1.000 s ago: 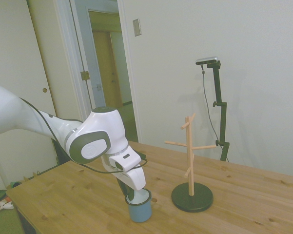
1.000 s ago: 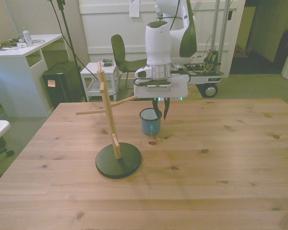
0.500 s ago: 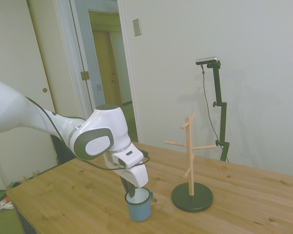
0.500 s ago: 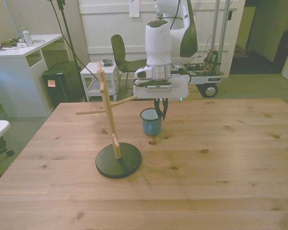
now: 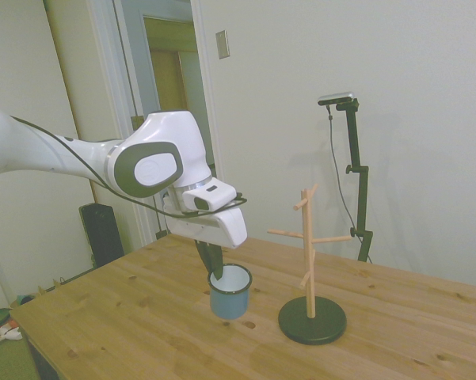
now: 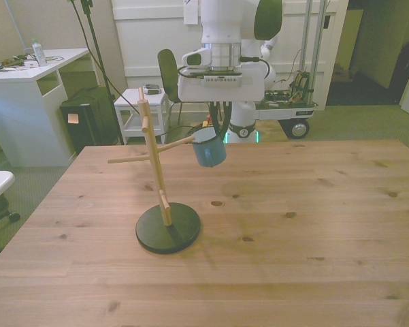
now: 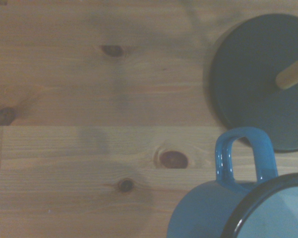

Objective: Hang the mug

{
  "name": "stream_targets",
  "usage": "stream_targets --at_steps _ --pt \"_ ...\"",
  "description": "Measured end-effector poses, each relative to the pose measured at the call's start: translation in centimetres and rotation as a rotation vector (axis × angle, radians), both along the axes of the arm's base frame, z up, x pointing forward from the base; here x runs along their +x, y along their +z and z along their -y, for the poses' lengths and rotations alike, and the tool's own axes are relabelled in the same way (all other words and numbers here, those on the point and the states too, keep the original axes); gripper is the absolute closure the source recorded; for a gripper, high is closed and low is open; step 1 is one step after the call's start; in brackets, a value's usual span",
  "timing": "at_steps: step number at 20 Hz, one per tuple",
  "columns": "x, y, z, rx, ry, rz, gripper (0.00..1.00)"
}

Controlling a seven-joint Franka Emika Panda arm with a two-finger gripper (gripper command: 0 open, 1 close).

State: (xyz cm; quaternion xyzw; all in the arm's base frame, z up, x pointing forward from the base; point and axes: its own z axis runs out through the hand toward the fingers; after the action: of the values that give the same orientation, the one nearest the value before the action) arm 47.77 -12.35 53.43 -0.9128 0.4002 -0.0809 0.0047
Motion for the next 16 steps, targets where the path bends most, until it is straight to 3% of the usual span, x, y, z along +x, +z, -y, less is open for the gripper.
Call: stream_targets --at_steps 5,16 --pt "0.7 5.8 0.5 -0.027 0.022 0.022 1.0" --pt "4.2 7.8 0.1 -0.036 0.047 0.014 1.0"
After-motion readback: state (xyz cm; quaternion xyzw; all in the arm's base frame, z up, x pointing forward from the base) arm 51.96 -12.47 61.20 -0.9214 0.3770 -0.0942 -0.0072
